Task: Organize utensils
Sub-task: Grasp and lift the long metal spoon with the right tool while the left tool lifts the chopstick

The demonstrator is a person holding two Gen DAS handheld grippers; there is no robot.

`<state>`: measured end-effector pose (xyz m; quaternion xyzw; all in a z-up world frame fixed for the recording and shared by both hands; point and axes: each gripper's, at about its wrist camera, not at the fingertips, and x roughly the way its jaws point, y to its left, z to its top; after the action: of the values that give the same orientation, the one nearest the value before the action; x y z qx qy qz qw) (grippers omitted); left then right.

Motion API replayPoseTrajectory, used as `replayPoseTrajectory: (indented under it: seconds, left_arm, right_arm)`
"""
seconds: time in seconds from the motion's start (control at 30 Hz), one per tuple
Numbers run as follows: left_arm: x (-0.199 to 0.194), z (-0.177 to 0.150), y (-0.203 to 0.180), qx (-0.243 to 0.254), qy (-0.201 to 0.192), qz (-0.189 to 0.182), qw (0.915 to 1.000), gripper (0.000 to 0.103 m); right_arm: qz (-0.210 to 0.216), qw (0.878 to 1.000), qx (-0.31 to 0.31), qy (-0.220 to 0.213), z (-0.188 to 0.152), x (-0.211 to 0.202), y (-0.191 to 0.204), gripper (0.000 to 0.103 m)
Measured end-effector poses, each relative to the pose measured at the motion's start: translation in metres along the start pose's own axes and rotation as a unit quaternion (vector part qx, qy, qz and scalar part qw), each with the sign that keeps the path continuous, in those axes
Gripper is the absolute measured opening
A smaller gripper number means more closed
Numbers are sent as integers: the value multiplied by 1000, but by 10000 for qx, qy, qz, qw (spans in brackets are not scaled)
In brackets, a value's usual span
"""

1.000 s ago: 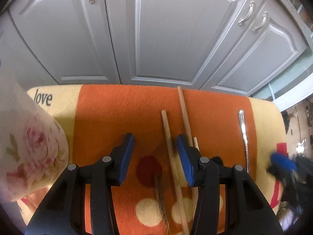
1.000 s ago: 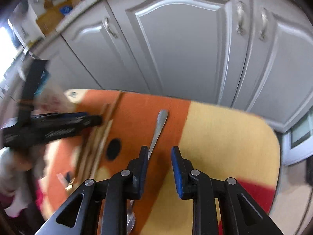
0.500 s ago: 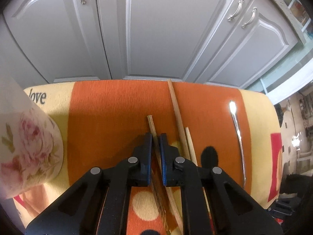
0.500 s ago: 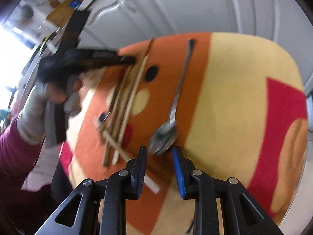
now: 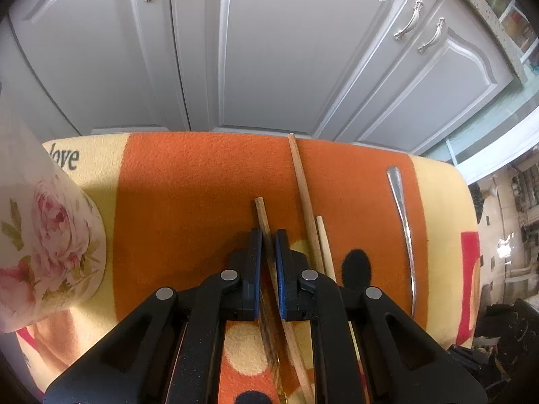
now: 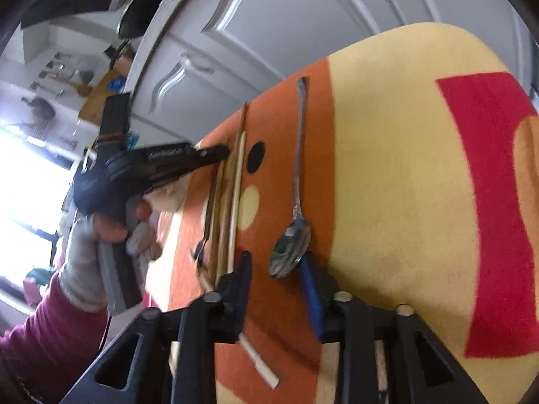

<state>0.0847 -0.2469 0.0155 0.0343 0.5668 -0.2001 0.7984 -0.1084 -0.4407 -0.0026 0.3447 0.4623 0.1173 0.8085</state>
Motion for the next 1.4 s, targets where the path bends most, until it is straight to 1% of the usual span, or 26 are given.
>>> replayPoseTrajectory:
  seconds: [0.07, 0.13, 0.2, 0.33, 0.5, 0.63, 0.7, 0.8, 0.87, 0.93, 0.97, 1.03, 1.1, 1.17, 1.23, 1.3, 1.4]
  left_arm:
    - [-5, -2, 0, 8, -45, -23, 10000, 6]
    - [-12, -2, 1, 15, -91, -55, 9999, 6]
    - [-20, -5, 3, 23, -142, -104, 9998, 6]
    - [-35, -10, 8, 56, -223, -196, 9995, 6]
    - [-43, -13, 16, -37, -231, -270, 9994, 6]
    - [-43, -13, 19, -145, -205, -306, 9992, 6]
    - [-47, -14, 19, -144, -219, -321, 9991, 6]
    - [-55, -15, 20, -145, -265, -374, 9988, 6]
    - [-63, -15, 19, -145, -327, -441, 9984, 6]
    - [-71, -16, 17, -131, -381, -491, 9980, 6]
    - [-77, -18, 17, -107, -432, -525, 9976, 6]
    - [-86, -21, 17, -75, -504, -559, 9971, 6]
    - [-93, -23, 18, -74, -562, -592, 9966, 6]
    - [-97, -25, 19, -81, -602, -623, 9962, 5]
    - [-101, -27, 20, -102, -628, -658, 9958, 5]
    - [-104, -28, 21, -116, -646, -676, 9956, 5]
    - [-112, -30, 24, -123, -683, -691, 9952, 5]
  right_arm:
    - [-117, 9999, -119, -21, 1, -1, 2, 13]
    - [-423, 9982, -425, -60, 4, -4, 9, 9]
    - [-758, 9946, -698, -73, 9, -13, 13, 7]
    - [-1350, 9841, -1148, -116, 14, -30, 12, 5]
    - [-1634, 9814, -1005, -26, 23, -42, -14, 5]
    - [-1459, 9871, -610, -261, 22, -41, -26, 7]
    - [-1344, 9891, -487, -356, 16, -38, -29, 10]
    - [-1151, 9907, -334, -646, 10, -36, -29, 10]
    - [-1067, 9912, -280, -726, 9, -37, -31, 10]
    - [-1119, 9905, -360, -718, 11, -38, -27, 8]
    - [-1152, 9897, -455, -714, 12, -39, -23, 5]
    - [-1191, 9875, -718, -748, 14, -47, -11, 4]
    - [-1147, 9876, -744, -768, 17, -54, -6, 4]
    - [-1218, 9880, -653, -686, 16, -54, -6, 4]
    - [-1310, 9870, -591, -714, 10, -54, -8, 9]
    - [-1328, 9874, -459, -728, 2, -53, -12, 25]
    - [-1212, 9896, -194, -752, -5, -51, -22, 27]
